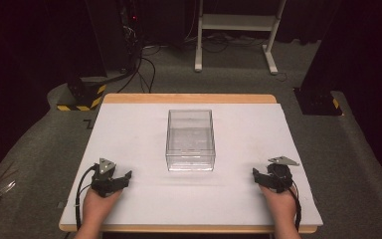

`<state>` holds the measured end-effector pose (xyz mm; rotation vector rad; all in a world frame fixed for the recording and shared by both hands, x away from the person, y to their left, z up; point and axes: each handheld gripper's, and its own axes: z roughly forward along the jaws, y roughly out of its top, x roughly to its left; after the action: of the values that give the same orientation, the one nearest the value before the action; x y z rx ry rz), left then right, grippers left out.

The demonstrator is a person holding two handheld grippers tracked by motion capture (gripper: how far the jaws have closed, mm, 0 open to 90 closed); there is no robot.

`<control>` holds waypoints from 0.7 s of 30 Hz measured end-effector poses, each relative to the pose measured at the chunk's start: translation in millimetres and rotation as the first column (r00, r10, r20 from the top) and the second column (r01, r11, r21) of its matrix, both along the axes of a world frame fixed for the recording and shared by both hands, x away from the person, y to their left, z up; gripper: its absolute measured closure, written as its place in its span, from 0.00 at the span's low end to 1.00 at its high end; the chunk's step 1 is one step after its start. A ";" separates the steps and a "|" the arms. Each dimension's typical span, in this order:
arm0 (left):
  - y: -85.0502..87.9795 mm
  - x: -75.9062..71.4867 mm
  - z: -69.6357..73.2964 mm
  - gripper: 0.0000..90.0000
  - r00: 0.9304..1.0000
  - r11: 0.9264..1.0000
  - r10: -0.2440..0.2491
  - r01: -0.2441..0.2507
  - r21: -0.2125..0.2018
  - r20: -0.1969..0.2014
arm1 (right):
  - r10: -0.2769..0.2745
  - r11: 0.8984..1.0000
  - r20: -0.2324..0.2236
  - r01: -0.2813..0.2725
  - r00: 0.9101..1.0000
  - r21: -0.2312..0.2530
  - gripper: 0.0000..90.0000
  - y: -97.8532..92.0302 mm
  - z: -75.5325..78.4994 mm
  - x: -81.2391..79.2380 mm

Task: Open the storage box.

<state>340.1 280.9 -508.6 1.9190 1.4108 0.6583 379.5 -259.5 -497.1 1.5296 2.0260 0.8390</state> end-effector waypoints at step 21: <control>-0.3 -0.1 -0.2 0.33 1.000 1.000 0.000 0.000 0.000 0.003 | 0.180 0.981 0.172 -0.191 0.968 0.045 0.47 37.5 19.4 -41.5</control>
<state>340.0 280.6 -508.8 1.9175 1.4097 0.6610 337.9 -222.0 -477.7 1.2669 2.0574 1.0741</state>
